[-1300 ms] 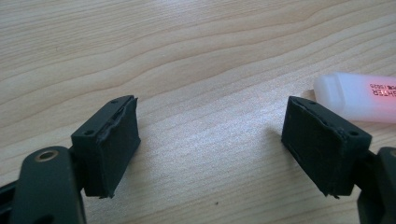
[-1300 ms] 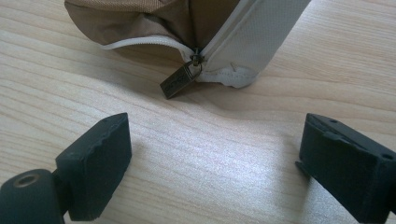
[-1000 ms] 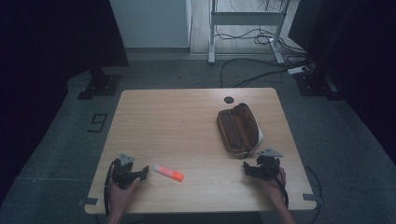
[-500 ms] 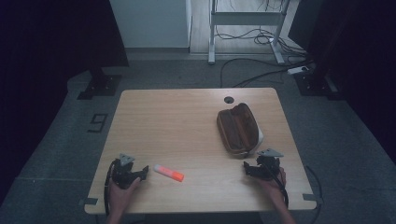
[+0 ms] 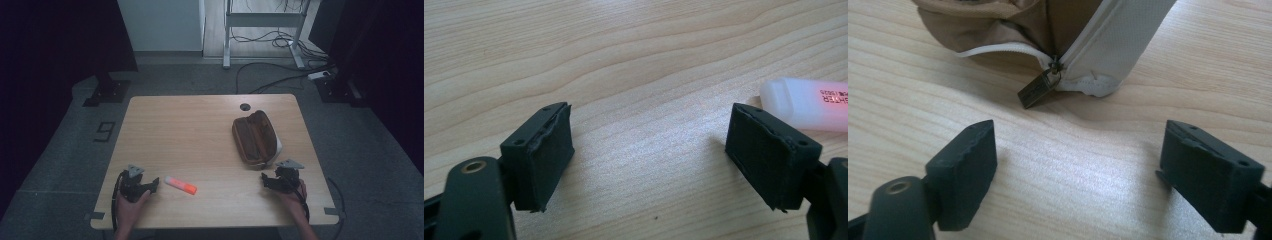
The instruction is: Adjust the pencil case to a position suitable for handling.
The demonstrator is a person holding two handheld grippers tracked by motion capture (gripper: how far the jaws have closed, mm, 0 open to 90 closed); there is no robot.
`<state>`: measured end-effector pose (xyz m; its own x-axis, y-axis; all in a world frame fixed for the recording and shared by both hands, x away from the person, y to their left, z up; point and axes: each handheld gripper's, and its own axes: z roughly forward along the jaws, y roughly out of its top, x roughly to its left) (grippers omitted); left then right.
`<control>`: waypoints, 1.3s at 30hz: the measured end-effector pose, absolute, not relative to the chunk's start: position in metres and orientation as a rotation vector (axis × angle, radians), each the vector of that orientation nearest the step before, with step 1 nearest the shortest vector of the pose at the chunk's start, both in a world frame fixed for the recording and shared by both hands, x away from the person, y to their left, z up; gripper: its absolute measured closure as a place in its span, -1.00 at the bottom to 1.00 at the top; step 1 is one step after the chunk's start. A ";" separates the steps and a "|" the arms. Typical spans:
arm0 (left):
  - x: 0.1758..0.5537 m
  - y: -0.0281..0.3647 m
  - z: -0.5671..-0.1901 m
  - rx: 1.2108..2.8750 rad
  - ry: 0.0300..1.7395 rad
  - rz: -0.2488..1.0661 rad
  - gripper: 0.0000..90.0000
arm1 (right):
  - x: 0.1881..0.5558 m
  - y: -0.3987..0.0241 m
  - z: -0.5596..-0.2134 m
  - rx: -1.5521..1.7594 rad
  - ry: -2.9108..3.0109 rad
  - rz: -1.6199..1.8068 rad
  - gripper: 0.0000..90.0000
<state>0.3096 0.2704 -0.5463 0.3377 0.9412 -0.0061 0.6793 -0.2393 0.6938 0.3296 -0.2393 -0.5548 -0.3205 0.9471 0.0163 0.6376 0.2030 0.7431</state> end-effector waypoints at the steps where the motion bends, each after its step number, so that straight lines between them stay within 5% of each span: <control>1: 0.310 0.270 -0.546 2.004 1.414 0.563 -0.58 | 0.329 -0.240 -0.554 1.469 2.042 0.927 -0.64; 39: 0.310 0.270 -0.546 2.004 1.414 0.563 -0.58 | 0.326 -0.267 -0.498 1.442 1.882 1.172 -0.49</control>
